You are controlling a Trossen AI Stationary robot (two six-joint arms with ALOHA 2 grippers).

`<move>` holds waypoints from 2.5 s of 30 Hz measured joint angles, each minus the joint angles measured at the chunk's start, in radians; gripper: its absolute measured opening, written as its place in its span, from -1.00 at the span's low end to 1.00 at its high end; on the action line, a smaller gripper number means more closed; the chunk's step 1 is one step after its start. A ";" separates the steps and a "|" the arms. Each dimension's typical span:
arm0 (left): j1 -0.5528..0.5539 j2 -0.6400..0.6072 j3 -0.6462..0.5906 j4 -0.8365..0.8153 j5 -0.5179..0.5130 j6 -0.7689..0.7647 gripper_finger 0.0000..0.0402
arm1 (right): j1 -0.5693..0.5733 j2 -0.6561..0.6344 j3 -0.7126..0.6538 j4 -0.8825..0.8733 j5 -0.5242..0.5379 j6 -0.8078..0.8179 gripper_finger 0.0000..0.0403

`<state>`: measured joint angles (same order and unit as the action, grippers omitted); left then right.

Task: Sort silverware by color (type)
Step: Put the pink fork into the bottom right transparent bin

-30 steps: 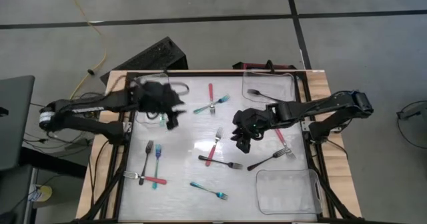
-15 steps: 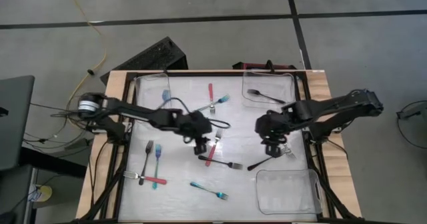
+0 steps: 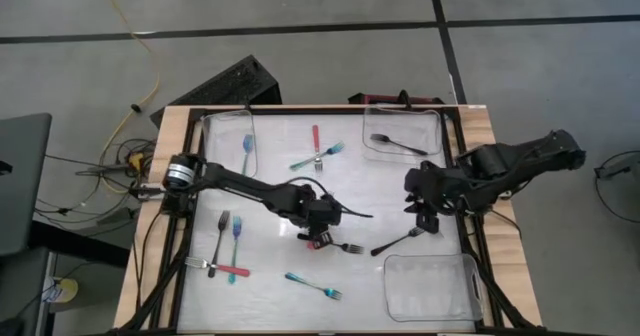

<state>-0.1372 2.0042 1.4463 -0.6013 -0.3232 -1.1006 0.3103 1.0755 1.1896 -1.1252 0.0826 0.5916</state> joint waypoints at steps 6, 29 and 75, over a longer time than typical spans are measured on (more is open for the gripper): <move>-0.009 0.069 0.002 0.033 0.016 -0.073 -0.24 | 0.099 -0.020 0.000 0.000 -0.001 0.192 -0.21; 0.005 0.083 -0.001 0.073 0.252 -0.057 -0.84 | 0.336 -0.197 0.000 -0.118 0.168 -0.132 -0.21; -0.169 0.309 0.780 0.650 0.242 0.542 -0.89 | 0.339 -0.408 0.000 -0.143 0.153 0.221 -0.21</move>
<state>-0.3065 2.3128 2.2259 0.0486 -0.0808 -0.5587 0.6495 0.6676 1.1892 -1.2677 0.2361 0.8122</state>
